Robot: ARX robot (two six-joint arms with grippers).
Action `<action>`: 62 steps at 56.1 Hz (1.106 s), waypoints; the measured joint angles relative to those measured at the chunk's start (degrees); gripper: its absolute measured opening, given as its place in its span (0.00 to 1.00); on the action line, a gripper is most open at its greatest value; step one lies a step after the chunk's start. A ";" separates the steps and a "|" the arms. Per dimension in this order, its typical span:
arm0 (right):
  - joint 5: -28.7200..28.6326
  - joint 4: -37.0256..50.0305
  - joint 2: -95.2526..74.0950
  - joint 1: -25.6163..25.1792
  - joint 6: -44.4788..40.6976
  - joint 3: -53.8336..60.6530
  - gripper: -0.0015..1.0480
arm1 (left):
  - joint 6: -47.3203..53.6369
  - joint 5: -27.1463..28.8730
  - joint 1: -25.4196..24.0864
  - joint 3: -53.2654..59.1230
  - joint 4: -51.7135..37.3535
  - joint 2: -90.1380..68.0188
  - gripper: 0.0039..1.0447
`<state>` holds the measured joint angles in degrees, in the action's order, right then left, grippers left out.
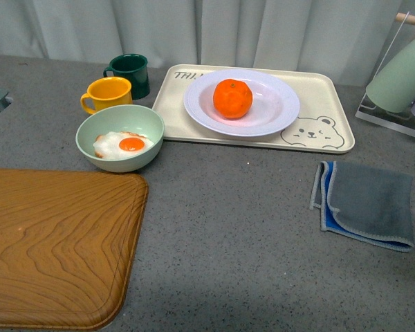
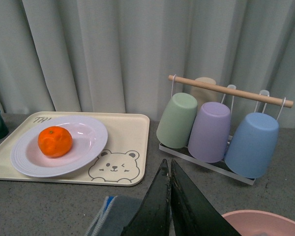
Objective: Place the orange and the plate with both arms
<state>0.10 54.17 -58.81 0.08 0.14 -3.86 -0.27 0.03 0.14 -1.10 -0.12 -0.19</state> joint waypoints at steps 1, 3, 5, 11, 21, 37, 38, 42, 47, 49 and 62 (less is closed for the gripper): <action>0.02 -0.85 0.90 0.00 0.00 0.22 0.01 | 0.00 -0.02 0.00 0.00 0.00 0.00 0.94; 0.02 -1.88 2.32 0.00 0.00 0.57 0.01 | 0.00 0.00 0.00 0.00 0.00 0.00 0.94; 0.02 -3.34 4.22 0.00 0.00 1.03 0.01 | 0.00 -0.02 0.00 0.00 0.00 -0.02 0.94; 0.02 -7.02 8.87 0.00 0.00 1.99 0.01 | 0.00 0.00 0.00 0.00 0.00 0.00 0.94; 0.00 -13.20 16.15 0.00 0.02 2.99 0.01 | 0.00 0.00 0.00 0.00 0.00 -0.02 0.94; 0.00 -25.16 29.57 0.00 0.00 3.56 0.01 | 0.00 -0.02 0.00 0.00 0.00 0.00 0.94; 0.00 -25.99 30.47 0.00 0.02 3.56 0.01 | 0.00 0.00 0.00 0.00 0.00 0.00 0.94; 0.00 -29.00 33.51 0.00 0.00 3.56 0.01 | 0.00 -0.02 0.00 0.00 0.00 0.00 0.94; 0.00 -31.39 36.06 0.00 0.00 3.56 0.01 | 0.00 0.00 0.00 0.00 0.00 0.00 0.94; 0.00 -32.17 36.89 0.00 0.00 3.56 0.01 | 0.00 0.00 0.00 0.00 0.00 -0.02 0.94; 0.00 -37.92 42.75 0.00 0.00 3.56 0.01 | 0.00 0.00 0.00 0.00 0.00 -0.02 0.94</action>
<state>0.10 16.25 -16.05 0.08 0.14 -0.30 -0.27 0.03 0.14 -1.10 -0.12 -0.21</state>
